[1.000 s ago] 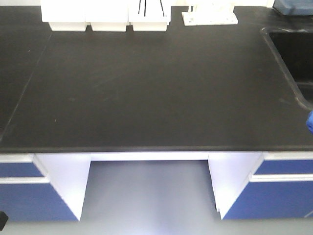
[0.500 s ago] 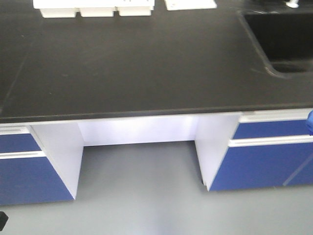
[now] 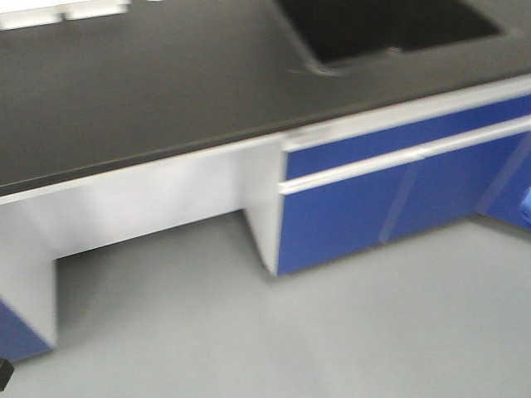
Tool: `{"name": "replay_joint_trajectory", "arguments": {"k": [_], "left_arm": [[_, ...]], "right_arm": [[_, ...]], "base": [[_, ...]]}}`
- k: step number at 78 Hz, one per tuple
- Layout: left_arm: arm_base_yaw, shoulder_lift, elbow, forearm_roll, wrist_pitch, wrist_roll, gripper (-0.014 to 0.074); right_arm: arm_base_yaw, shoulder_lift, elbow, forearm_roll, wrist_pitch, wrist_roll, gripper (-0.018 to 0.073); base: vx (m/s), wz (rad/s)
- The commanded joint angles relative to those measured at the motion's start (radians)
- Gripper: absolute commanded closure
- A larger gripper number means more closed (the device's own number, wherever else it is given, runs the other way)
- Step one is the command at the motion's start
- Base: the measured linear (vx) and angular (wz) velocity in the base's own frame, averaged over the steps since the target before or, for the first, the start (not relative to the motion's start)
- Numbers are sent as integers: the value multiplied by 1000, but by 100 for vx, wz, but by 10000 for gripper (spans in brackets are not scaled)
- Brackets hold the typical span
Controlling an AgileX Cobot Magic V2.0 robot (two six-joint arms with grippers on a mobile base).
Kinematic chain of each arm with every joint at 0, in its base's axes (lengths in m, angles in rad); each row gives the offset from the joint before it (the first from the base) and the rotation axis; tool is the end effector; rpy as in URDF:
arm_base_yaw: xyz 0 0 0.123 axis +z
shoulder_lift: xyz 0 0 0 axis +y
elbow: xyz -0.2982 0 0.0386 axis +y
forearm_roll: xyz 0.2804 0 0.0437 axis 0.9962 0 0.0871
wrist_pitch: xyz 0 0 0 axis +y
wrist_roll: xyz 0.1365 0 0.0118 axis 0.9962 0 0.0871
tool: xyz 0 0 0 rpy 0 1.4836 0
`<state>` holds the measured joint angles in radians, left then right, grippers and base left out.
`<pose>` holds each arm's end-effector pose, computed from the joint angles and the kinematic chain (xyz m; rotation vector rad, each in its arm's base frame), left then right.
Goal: Wipe right workspace with blue cloth
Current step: 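Drive the base to the other bench holding the cloth in the right gripper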
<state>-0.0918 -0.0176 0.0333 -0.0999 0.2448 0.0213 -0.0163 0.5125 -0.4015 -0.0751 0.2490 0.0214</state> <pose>0.1163 -0.0140 0.1720 0.0318 1.7447 -0.1438 0.1744 -0.0054 0.2783 -0.0194 1.8433 -0.0644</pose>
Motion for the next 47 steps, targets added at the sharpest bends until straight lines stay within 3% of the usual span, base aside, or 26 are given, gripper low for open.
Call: {"name": "replay_joint_trajectory", "arguments": {"k": [1,47], "left_arm": [[0,-10,-25,-3,-82,2,603],[0,-10,-25,-3,-82,2,603]], "right_arm": [[-2,4,-32,-11,-90,-5,566],[-2,4,-32,-11,-90,-5,566]], "base": [[-22,-80],[-18,-69]]}}
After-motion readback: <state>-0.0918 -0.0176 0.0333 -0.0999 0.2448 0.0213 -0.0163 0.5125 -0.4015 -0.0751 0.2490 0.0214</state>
